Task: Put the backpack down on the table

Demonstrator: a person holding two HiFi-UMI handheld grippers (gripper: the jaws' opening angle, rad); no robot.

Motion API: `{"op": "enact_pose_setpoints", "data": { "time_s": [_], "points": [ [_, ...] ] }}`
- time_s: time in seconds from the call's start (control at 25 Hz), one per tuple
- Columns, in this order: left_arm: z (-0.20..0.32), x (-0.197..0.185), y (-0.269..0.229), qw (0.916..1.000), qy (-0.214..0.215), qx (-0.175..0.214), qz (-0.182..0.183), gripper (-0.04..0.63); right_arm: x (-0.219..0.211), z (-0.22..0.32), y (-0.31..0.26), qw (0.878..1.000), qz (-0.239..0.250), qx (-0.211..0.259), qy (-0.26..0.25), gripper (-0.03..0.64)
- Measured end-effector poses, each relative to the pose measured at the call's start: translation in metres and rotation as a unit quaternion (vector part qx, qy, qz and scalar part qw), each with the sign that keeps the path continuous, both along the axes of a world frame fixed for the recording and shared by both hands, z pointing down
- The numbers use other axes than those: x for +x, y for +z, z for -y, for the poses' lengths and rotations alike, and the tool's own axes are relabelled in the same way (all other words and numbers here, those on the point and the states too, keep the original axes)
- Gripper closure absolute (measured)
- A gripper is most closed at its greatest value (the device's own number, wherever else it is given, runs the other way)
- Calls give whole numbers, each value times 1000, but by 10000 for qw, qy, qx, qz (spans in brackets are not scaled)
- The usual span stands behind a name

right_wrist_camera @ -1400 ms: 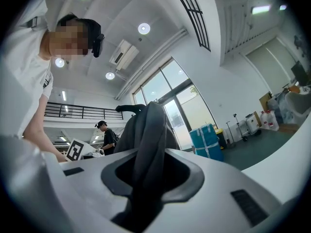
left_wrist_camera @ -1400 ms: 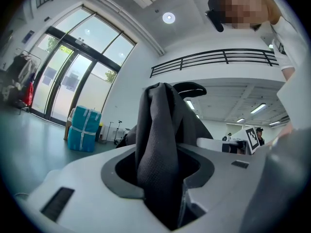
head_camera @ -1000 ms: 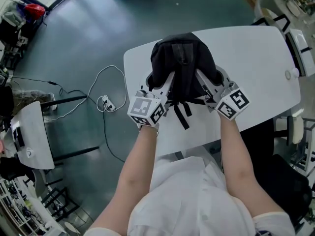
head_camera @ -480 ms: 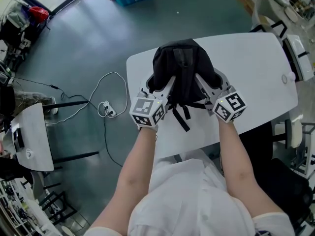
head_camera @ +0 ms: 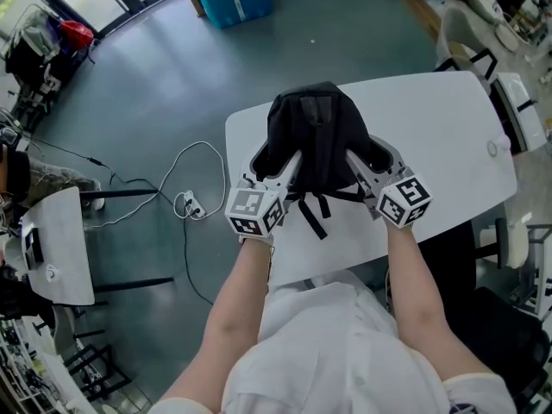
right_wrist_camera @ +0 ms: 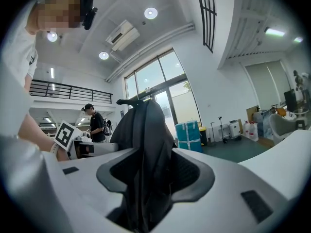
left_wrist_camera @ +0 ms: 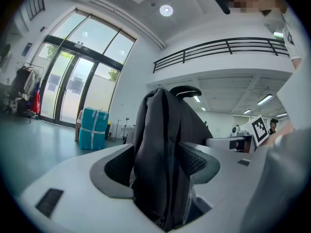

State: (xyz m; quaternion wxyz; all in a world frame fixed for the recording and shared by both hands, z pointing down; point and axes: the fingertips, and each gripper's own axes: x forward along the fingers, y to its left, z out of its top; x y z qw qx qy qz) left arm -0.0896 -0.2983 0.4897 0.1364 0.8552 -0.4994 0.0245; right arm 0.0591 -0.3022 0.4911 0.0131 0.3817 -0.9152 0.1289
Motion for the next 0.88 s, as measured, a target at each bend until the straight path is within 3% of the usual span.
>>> {"op": "enact_pose_setpoints", "data": {
  "time_s": [0.48, 0.64, 0.72, 0.88],
  "points": [
    [-29, -24, -13, 9997, -206, 34, 112, 307, 42, -33, -18, 9998, -133, 117, 9, 416],
    [-39, -34, -27, 9989, -434, 128, -118, 333, 56, -38, -35, 9994, -137, 301, 28, 419],
    [-43, -35, -35, 9982, -517, 191, -255, 360, 61, -39, -43, 9992, -79, 384, 75, 434],
    [-51, -32, -47, 9983, -460, 352, 19, 387, 67, -43, -56, 9984, -18, 551, 143, 516]
  ]
}}
